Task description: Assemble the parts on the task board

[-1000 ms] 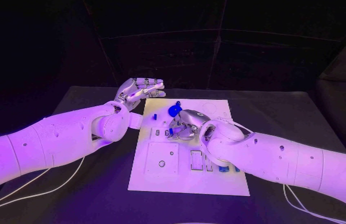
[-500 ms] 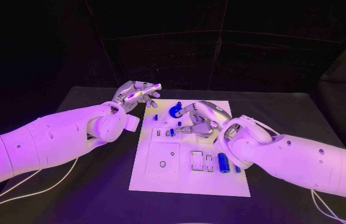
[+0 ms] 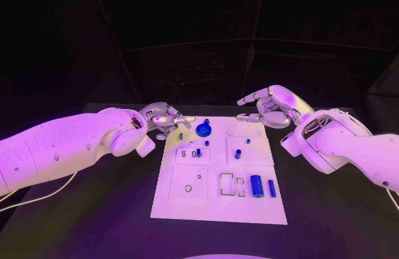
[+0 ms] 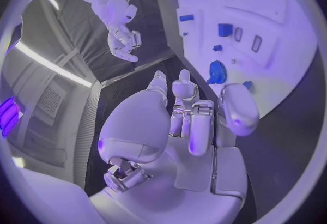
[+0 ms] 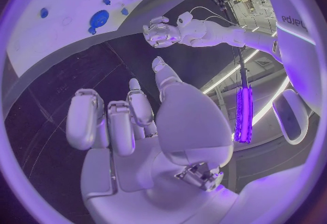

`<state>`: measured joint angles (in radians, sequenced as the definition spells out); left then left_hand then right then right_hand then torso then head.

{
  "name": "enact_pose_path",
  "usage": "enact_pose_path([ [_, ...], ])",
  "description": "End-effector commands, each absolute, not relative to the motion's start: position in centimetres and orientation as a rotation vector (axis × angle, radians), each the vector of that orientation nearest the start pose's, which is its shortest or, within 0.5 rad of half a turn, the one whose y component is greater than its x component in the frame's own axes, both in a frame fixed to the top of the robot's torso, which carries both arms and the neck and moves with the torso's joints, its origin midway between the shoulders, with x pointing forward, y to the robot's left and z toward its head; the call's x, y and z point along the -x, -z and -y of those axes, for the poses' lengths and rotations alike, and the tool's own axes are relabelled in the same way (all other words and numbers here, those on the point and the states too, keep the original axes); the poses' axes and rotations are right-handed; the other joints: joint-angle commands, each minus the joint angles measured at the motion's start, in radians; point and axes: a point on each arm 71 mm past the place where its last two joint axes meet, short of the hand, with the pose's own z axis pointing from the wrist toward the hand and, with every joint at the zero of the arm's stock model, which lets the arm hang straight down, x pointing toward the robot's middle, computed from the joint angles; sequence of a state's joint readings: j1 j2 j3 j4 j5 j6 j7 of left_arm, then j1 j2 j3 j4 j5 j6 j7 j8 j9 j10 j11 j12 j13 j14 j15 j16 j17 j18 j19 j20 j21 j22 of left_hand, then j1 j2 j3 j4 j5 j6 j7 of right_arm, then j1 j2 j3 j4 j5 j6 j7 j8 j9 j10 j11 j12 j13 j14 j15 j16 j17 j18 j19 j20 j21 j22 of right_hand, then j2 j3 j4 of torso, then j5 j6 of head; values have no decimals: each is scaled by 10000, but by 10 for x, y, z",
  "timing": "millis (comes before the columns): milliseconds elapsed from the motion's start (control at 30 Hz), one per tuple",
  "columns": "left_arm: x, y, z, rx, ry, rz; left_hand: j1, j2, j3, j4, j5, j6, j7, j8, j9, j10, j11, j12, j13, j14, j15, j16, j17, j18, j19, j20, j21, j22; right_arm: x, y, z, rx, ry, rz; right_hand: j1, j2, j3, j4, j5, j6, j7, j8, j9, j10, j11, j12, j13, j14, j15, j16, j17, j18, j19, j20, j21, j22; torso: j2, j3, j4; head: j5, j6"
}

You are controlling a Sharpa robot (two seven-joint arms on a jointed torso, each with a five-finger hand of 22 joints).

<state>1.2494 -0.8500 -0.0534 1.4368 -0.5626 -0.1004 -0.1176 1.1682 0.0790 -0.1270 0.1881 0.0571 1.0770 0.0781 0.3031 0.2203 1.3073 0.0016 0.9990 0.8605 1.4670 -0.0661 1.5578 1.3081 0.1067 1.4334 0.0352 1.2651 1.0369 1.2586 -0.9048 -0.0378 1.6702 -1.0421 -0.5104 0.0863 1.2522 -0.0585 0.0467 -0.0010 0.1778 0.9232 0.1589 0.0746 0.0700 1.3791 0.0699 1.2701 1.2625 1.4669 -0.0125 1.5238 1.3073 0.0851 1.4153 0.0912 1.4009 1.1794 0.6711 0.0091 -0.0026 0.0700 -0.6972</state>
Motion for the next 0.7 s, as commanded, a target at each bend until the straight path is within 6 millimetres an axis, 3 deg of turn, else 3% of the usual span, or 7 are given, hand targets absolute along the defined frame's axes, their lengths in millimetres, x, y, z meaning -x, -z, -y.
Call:
enact_pose_path([
  [33, -501, 203, -229, 4452, 6286, -22408, -275, -50, -313, 361, -66, -105, -117, 505, 353, 22, -80, 695, 693, 1038, -95, 130, 2626, -227, 154, -31, 366, 566, -471, 131, 198, -2363, -10625, -14938, 87, 20, -66, -6, 52, 85, -20, 50, 15, -66, -16, -44, -23, 762, 37, -62, 1324, -95, -6, 47, 44, -20, -138, 79, -18, 23, -43],
  [200, -509, 203, -217, 3118, 4912, -22756, -346, -21, -791, 809, -85, -341, -219, 1248, 946, 59, -178, 1301, 1314, 1038, -150, 130, 2627, -264, 189, -112, 580, 890, -476, 131, 202, -2499, -10489, -14982, 92, 28, -78, -4, 66, 96, -24, 56, 16, -99, -20, -95, -74, 750, 34, -86, 1269, -87, -23, 44, 26, -62, -212, 131, -7, 26, -91],
  [333, -515, 203, -203, 2554, 4465, -22850, -259, -7, -984, 931, -99, -509, -248, 1567, 1237, 184, -214, 1636, 1687, 1038, -186, 130, 2627, -319, 267, -138, 785, 1217, -479, 131, 203, -2558, -10409, -15039, 94, 37, -92, 1, 78, 106, -27, 61, 17, -127, -22, -136, -115, 739, 31, -108, 1217, -79, -41, 42, 8, -104, -249, 157, -14, 39, -132],
  [467, -519, 204, -193, 2299, 4351, -22871, -185, 21, -1148, 969, -101, -652, -273, 1852, 1501, 251, -241, 1828, 1893, 1038, -204, 130, 2627, -362, 331, -159, 961, 1494, -481, 132, 203, -2585, -10367, -15100, 93, 48, -106, 8, 91, 110, -28, 62, 16, -147, -24, -166, -144, 732, 29, -121, 1190, -75, -53, 39, -5, -130, -228, 145, -46, 61, -125],
  [700, -524, 205, -178, 1961, 4290, -23044, -161, 66, -1328, 985, -100, -801, -296, 2128, 1776, 276, -263, 1934, 2008, 1038, -220, 130, 2627, -380, 343, -174, 1049, 1630, -483, 133, 201, -2626, -10312, -15210, 101, 72, -138, 20, 121, 104, -29, 58, 11, -182, -27, -216, -191, 717, 24, -150, 1130, -67, -74, 34, -28, -175, -198, 123, -14, 9, -131],
])
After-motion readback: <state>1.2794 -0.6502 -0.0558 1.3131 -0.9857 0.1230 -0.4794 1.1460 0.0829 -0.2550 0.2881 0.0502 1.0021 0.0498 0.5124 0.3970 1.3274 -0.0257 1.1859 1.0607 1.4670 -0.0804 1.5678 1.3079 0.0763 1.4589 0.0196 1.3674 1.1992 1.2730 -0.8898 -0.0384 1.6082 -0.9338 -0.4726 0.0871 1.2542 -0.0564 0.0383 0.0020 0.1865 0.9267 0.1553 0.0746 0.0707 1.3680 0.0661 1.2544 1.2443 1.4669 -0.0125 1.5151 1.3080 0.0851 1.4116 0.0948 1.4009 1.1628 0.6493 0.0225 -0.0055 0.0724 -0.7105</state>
